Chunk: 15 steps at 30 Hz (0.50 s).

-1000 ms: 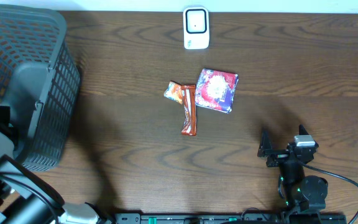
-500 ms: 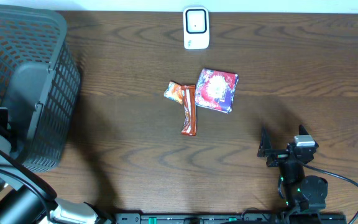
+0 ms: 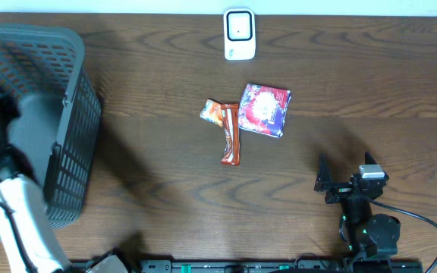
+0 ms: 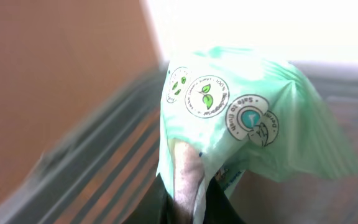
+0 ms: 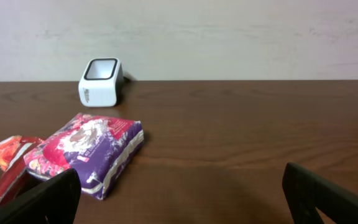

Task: Scan the item barcode
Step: 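Reach the left gripper into the basket and grasp the mint-green pack, then place the mint-green pack beside the other items with the left gripper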

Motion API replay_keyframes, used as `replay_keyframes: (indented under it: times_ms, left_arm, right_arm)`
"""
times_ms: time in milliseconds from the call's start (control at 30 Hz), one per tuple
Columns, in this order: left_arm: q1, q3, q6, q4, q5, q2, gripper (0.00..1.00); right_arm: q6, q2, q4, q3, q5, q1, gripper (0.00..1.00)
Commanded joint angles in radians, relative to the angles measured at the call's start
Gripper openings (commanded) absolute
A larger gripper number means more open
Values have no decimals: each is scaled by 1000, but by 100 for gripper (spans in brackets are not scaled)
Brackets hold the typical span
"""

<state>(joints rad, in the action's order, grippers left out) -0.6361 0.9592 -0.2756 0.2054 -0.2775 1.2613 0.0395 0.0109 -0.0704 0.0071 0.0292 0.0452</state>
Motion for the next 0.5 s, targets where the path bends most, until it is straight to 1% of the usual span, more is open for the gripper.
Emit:
replay_keyframes:
  times_ms: [0,133,300,400,467]
  left_arm:
    - [165,3,237,119,-107,-67,7]
    - [320,3,236,203,-103,-112,7]
    - [451,3,237,201,-104,-142,7]
    - [570,3,237,194,-104,-145,7]
    - [643,3,237,161,-103,-145,7]
  right_arm:
    - [-14,-6,-4,-2,-1,-7,99]
    - [-14,-6,-4,-2,-1,-7,99]
    - [-14,-6,-4,-2,-1,-7,99]
    - [-14,-6,-4,-2,-1,-7,99]
    - [-14,-6,-4,-2,-1,-7,99]
